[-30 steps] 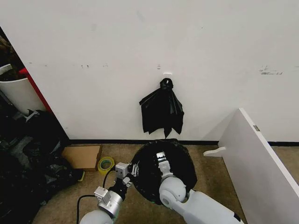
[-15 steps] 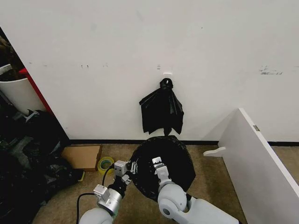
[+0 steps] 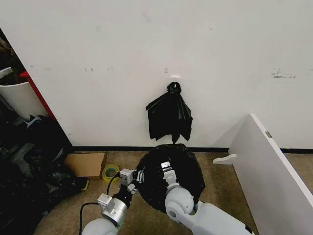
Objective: Place the garbage bag over the trash bin.
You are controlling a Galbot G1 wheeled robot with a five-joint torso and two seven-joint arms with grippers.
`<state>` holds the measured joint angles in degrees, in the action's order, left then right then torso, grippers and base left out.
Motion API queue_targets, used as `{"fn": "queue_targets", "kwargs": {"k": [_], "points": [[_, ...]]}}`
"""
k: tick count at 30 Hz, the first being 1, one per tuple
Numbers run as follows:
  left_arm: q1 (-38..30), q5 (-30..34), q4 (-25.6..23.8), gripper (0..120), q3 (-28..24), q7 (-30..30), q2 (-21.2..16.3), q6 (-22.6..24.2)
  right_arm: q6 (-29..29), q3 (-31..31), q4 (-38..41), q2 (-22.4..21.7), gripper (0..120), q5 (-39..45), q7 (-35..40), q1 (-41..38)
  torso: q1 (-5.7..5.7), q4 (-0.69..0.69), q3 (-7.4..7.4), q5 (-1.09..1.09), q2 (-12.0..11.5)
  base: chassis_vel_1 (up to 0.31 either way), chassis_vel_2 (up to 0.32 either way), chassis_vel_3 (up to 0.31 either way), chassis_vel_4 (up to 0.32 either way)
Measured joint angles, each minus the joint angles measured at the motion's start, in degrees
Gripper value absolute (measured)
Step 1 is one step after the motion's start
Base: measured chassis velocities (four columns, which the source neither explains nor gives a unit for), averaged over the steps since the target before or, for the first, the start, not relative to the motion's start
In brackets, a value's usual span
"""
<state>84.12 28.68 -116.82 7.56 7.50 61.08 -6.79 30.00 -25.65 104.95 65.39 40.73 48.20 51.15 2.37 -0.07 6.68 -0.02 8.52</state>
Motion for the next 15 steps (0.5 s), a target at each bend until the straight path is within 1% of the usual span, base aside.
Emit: {"fn": "queue_targets", "kwargs": {"k": [5, 8, 9, 10, 11, 13, 15], "points": [[-1.9, 0.3, 1.4, 1, -0.3, 1.1, 0.7, 0.5, 0.2, -0.2, 4.0, -0.9, 0, -0.2, 0.0, 1.1, 0.00, 0.00, 0.00, 0.00, 0.0, 0.000, 0.000, 0.000, 0.000], [-3.3, 1.8, 2.3, 1, -0.3, 2.1, 1.4, 1.4, -0.1, 0.4, 6.5, -1.7, 0, -0.3, -0.4, 1.9, 0.00, -0.01, 0.00, 0.00, 0.0, 0.000, 0.000, 0.000, 0.000], [-3.6, 2.8, 2.6, 1, -0.2, 2.7, 1.7, 1.8, -1.0, 0.8, 7.1, -2.0, 0, -0.4, -1.2, 2.2, 0.00, -0.01, 0.00, 0.00, 0.0, 0.000, 0.000, 0.000, 0.000], [-4.0, 4.3, 2.8, 1, 0.1, 3.5, 2.1, 2.5, -3.0, 1.4, 7.5, -2.3, 0, -1.1, -3.3, 2.6, 0.00, -0.01, 0.00, -0.01, 0.0, 0.000, 0.000, 0.000, 0.000], [-4.0, 4.3, 2.8, 1, 0.1, 3.5, 2.1, 2.5, -3.0, 1.4, 7.5, -2.3, 0, -1.1, -3.3, 2.6, 0.00, -0.01, 0.00, -0.01, 0.0, 0.000, 0.000, 0.000, 0.000], [-4.7, 7.8, 3.1, 1, 0.8, 5.1, 2.7, 4.0, -7.7, 2.5, 7.9, -3.0, 0, -4.1, -8.2, 3.5, 0.00, 0.00, 0.00, 0.00, 0.0, 0.000, 0.000, 0.000, 0.000], [-5.4, 13.1, 3.3, 1, 1.8, 7.7, 3.6, 6.2, -11.5, 3.9, 9.0, -4.2, 0, -6.6, -12.4, 4.8, 0.00, 0.00, 0.00, 0.00, 0.0, 0.000, 0.000, 0.000, 0.000]]}}
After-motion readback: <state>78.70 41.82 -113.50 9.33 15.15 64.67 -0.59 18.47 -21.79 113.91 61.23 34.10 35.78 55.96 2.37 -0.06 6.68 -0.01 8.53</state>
